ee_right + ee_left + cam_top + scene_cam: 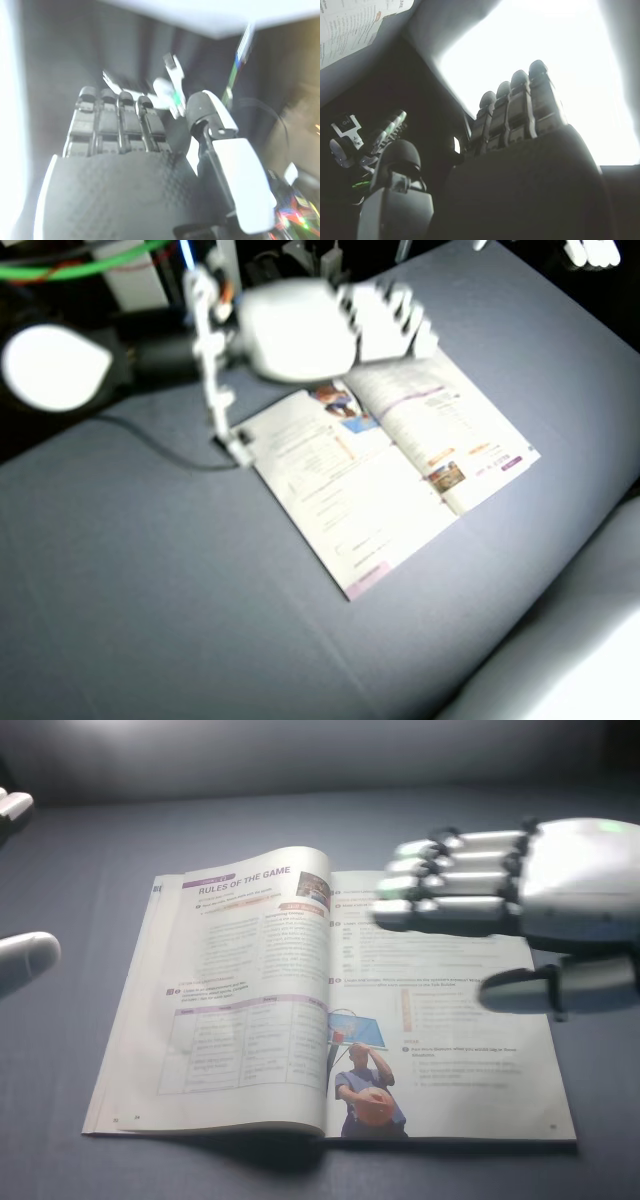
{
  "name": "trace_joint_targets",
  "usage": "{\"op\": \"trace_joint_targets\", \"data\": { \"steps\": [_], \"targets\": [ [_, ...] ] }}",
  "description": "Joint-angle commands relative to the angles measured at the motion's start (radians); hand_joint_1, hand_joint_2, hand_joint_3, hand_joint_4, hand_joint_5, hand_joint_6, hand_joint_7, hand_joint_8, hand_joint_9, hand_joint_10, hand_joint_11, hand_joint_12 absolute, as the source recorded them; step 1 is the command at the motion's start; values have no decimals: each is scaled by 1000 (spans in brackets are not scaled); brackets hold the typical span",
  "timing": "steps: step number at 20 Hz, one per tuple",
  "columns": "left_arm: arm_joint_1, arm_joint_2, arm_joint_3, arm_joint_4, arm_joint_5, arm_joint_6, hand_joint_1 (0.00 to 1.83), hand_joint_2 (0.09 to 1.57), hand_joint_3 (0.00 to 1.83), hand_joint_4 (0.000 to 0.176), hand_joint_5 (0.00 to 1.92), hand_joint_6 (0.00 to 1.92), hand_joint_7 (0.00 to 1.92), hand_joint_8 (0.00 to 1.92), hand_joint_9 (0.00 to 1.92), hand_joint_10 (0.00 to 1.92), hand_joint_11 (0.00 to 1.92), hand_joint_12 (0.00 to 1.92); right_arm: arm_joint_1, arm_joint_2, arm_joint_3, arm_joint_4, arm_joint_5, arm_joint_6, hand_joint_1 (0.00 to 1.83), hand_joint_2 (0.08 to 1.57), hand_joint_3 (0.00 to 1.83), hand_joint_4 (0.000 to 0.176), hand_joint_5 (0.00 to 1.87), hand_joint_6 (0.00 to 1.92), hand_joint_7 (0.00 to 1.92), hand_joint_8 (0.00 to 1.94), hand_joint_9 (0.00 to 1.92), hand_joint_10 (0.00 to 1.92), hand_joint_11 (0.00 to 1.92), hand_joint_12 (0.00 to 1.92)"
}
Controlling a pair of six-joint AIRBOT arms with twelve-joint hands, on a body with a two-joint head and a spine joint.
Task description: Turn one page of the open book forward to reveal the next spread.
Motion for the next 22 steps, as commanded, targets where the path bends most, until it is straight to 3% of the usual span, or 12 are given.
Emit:
{"op": "trace_joint_targets", "data": {
  "steps": [1, 8, 22],
  "targets": [
    [-5, 3, 1, -21, -126, -2, 0, 1222, 0, 0, 5, 1, 0, 0, 0, 0, 0, 0, 4, 17, -2, 52, 36, 4, 25, 1569, 13, 0, 0, 0, 0, 0, 0, 0, 0, 0],
    [-5, 0, 1, -10, -117, -2, 0, 1215, 0, 0, 15, 3, 7, 2, 0, 0, 0, 0, 0, 43, -3, -104, -130, 4, 0, 1536, 0, 0, 0, 0, 0, 0, 0, 0, 0, 0],
    [-5, -9, 0, -7, -109, -3, 0, 1199, 0, 0, 0, 0, 0, 0, 0, 0, 0, 0, -127, 20, 31, -81, -224, 4, 0, 1407, 0, 0, 0, 0, 0, 0, 0, 0, 13, 6]
  ]
}}
